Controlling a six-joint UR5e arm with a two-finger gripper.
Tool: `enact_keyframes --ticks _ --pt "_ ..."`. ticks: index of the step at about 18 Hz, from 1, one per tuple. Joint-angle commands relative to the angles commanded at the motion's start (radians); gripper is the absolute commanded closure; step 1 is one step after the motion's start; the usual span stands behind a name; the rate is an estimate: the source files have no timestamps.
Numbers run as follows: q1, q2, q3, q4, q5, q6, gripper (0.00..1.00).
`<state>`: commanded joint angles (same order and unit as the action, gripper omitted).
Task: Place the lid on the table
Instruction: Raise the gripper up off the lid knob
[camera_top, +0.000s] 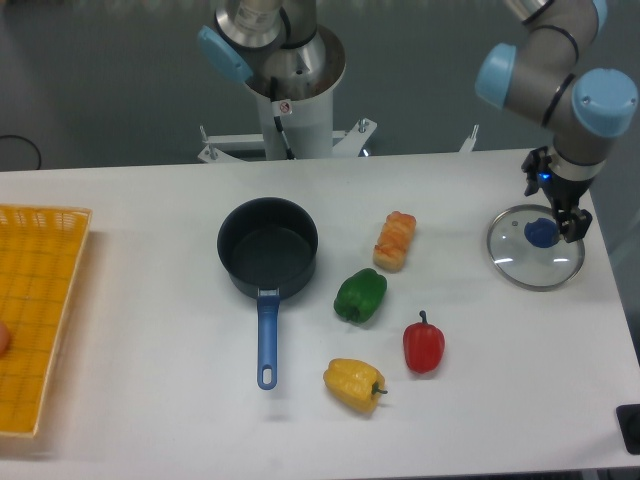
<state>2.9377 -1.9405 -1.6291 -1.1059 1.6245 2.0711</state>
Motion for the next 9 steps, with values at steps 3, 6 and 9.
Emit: enact_keyframes --ticks 3,6,9 --pt "-0.044 0.012 0.002 -0.012 -0.006 -0.084 0.01" --pt "-0.090 0.014 0.008 -0.014 -0.020 -0.164 0.01" --pt "-0.132 0.012 0.012 -0.011 -0.055 -0.245 0.01"
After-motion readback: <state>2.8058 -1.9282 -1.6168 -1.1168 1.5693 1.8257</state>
